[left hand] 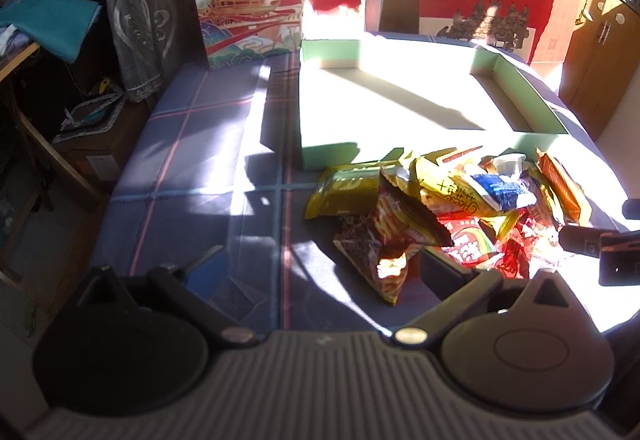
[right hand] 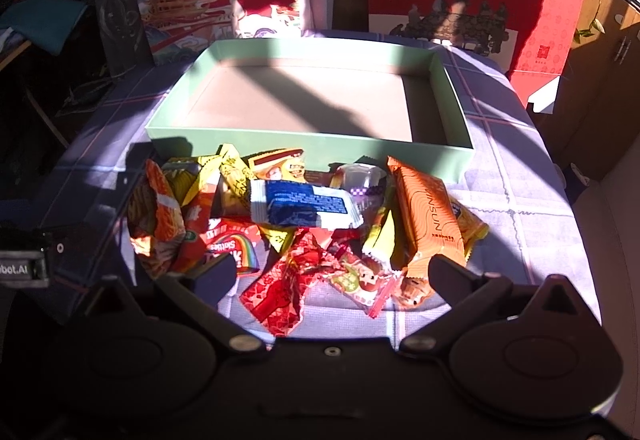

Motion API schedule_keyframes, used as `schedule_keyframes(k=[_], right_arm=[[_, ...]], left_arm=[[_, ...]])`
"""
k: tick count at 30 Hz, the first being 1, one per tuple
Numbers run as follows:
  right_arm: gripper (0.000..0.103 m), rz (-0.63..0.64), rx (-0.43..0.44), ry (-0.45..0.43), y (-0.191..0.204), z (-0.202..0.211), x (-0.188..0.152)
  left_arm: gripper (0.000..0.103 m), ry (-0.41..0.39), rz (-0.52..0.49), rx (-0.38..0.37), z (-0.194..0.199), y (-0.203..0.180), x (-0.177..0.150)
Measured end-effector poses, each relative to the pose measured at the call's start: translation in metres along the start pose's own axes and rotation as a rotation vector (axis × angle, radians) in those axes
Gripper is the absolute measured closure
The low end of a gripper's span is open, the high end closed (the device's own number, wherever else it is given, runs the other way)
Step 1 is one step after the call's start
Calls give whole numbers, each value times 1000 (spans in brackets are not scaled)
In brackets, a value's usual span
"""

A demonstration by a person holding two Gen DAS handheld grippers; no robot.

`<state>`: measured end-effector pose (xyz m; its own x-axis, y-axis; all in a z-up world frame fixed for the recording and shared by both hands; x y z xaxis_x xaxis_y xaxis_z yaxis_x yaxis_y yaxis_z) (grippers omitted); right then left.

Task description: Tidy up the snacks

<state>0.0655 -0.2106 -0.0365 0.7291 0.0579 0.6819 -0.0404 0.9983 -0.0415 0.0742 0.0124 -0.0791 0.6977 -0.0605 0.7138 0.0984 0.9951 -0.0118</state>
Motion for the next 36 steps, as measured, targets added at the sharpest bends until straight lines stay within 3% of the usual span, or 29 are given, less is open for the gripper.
schedule_keyframes(k=[9, 14, 17, 24, 26, 29, 30, 32, 33, 36], right_arm=[[0, -50, 63, 34, 2, -12, -8], [0, -51, 66, 35, 4, -20, -12], [0, -64, 76, 35, 5, -25, -11], [17, -94, 116, 58, 6, -40, -12], [27, -101, 136, 70, 9, -45, -14], [40, -110, 162, 92, 14, -51, -16], [43, -111, 169, 96, 16, -52, -17], [63, -111, 181, 104, 19, -54, -16], [68, -113, 190, 111, 21, -56, -16], [70, -120, 213, 125, 25, -60, -14]], left_arm=[[0, 67, -17, -102, -26, -16, -20], [0, 65, -5, -167, -41, -20, -22], [0, 63, -52, -141, -54, -20, -20], [2, 73, -149, -143, -80, -33, -21], [11, 59, -163, -146, -84, -38, -18], [50, 69, -156, -172, -88, -44, -17], [53, 67, -148, -177, -87, -44, -16], [60, 81, -138, -189, -85, -43, -17], [62, 96, -130, -192, -83, -40, -18], [67, 142, -128, -166, -79, -27, -22]])
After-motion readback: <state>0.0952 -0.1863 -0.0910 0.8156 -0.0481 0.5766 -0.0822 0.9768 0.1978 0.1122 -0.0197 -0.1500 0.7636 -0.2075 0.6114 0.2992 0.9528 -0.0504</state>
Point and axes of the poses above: each gripper's, at about its wrist camera, not at the fingertips, and z roughly against the way its jaws point, y to its left, x to its top, the point moved 10 cm from there along -z, roughly the way its jaws point, and after that the axes turned 7 degrees about -y, right-handed, at the moved point
